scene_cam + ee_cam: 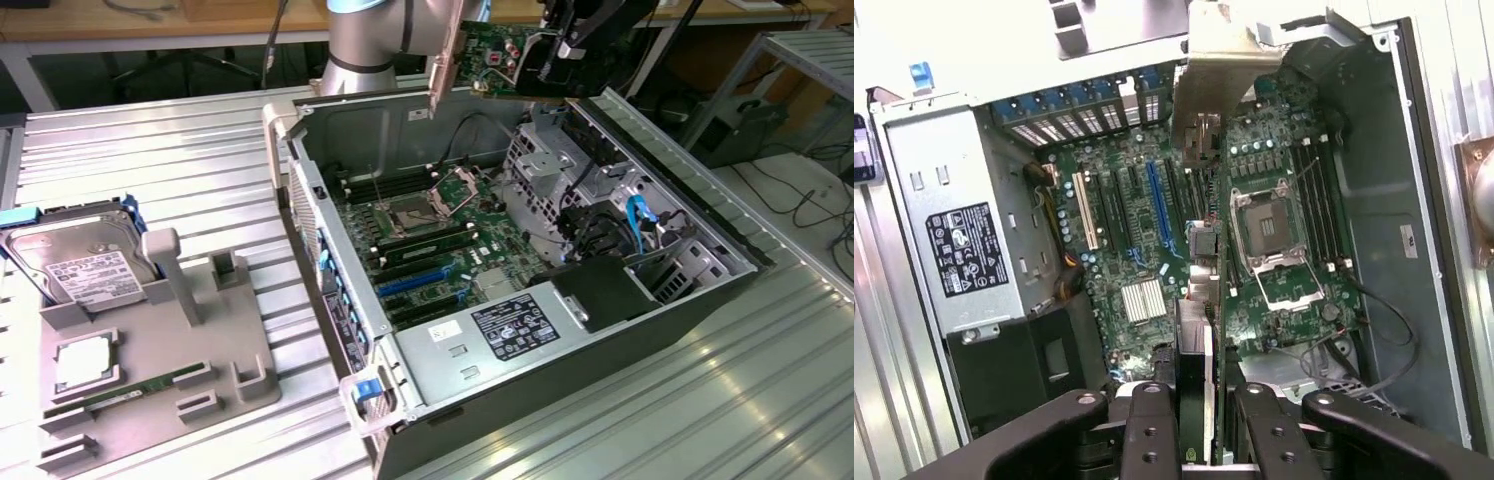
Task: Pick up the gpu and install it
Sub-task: 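Insert the gpu into the slot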
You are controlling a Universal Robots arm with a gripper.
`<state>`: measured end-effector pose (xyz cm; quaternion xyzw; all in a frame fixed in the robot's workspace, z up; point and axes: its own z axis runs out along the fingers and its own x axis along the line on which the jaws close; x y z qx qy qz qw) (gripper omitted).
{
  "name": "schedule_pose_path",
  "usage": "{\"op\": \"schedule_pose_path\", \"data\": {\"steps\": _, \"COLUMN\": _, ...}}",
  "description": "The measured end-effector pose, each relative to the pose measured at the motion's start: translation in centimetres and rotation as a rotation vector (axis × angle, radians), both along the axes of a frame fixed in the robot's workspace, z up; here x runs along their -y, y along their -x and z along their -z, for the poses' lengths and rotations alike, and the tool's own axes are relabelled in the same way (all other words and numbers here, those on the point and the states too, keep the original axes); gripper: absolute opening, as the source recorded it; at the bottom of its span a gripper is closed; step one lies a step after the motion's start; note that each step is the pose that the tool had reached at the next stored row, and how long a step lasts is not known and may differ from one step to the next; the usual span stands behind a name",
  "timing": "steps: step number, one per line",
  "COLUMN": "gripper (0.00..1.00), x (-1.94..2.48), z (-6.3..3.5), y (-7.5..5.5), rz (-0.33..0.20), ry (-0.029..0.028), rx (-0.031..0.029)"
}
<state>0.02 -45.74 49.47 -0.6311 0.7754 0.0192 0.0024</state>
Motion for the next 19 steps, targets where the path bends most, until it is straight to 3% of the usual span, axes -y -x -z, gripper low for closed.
{"op": "schedule_pose_path", "data": {"steps": 19, "gripper": 0.27, "x": 0.13, "z": 0.04, "y": 0.00, "rz": -0.190, "ry": 0.0000, "rx": 0.0000}}
